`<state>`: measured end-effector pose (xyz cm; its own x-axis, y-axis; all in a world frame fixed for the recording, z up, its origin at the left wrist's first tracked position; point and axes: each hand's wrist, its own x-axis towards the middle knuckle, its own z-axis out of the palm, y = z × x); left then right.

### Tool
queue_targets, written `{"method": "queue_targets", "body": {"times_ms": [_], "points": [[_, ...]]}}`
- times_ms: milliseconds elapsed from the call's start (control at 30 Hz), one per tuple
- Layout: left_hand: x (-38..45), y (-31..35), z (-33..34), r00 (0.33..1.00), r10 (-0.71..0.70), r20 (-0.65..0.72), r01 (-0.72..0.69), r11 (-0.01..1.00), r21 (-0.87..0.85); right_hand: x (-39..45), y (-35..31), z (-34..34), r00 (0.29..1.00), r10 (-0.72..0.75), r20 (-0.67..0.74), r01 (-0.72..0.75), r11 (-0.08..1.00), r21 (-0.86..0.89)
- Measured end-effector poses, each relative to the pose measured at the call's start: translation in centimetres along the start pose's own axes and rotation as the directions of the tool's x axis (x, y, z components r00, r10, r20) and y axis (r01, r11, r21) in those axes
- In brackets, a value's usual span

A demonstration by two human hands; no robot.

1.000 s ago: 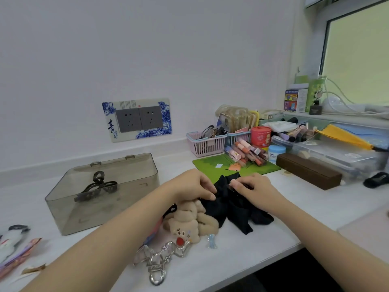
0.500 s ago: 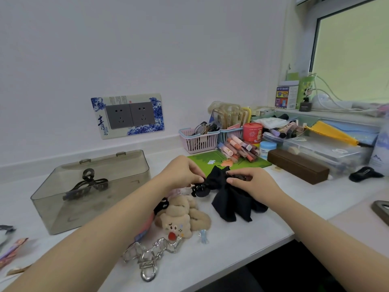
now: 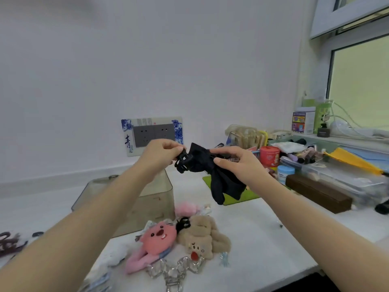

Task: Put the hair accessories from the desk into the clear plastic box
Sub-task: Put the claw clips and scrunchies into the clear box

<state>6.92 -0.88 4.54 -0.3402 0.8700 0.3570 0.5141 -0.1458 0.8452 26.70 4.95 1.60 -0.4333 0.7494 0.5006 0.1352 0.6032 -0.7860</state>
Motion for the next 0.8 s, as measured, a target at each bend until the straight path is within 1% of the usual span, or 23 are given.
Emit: {"method": "queue_targets", "body": {"times_ms": [100, 167, 200, 300, 400, 500, 600, 633, 700, 800], "points": [[0.2, -0.1, -3.8, 0.996, -0.071, -0.062, 0.067, 0.996, -0.058, 2.6, -2.3, 2.6, 0.997, -0.032, 0.069, 0.025, 0.995, 0.094], [0.2, -0.9, -6.9, 0.983, -0.128, -0.129, 0.115, 0.988, -0.108, 4.6, -3.4, 5.5, 0.988, -0.067, 0.138, 0.052, 0.993, 0.107], [0.2, -1.3, -7.8, 0.978, -0.149, -0.149, 0.131, 0.984, -0.121, 5.3, -3.8, 6.3, 0.983, -0.081, 0.164, 0.067, 0.994, 0.088], [-0.5, -3.2, -11.4, 0.956, -0.215, -0.199, 0.195, 0.974, -0.115, 7.7, -4.5, 10.6, 0.943, -0.091, 0.321, 0.08, 0.996, 0.049], [-1.0, -5.2, -13.5, 0.939, -0.283, -0.194, 0.268, 0.958, -0.103, 9.4, -4.3, 13.7, 0.891, -0.056, 0.451, 0.085, 0.995, -0.045], [-0.8, -7.2, -14.5, 0.938, -0.318, -0.137, 0.315, 0.948, -0.045, 10.9, -3.7, 15.7, 0.82, -0.006, 0.572, 0.123, 0.978, -0.167], [0.1, -8.9, -14.2, 0.947, -0.31, -0.078, 0.317, 0.944, 0.092, 12.3, -2.7, 16.4, 0.719, 0.101, 0.687, 0.26, 0.878, -0.401], [0.5, -9.4, -14.0, 0.949, -0.309, -0.062, 0.314, 0.938, 0.144, 12.7, -2.3, 16.8, 0.692, 0.137, 0.709, 0.299, 0.839, -0.454], [1.5, -10.3, -13.7, 0.947, -0.318, -0.035, 0.318, 0.922, 0.222, 13.3, -1.4, 17.7, 0.663, 0.208, 0.719, 0.333, 0.779, -0.532], [2.6, -11.4, -13.3, 0.939, -0.344, 0.002, 0.326, 0.892, 0.314, 14.0, -0.2, 18.7, 0.655, 0.252, 0.712, 0.376, 0.708, -0.597]]}}
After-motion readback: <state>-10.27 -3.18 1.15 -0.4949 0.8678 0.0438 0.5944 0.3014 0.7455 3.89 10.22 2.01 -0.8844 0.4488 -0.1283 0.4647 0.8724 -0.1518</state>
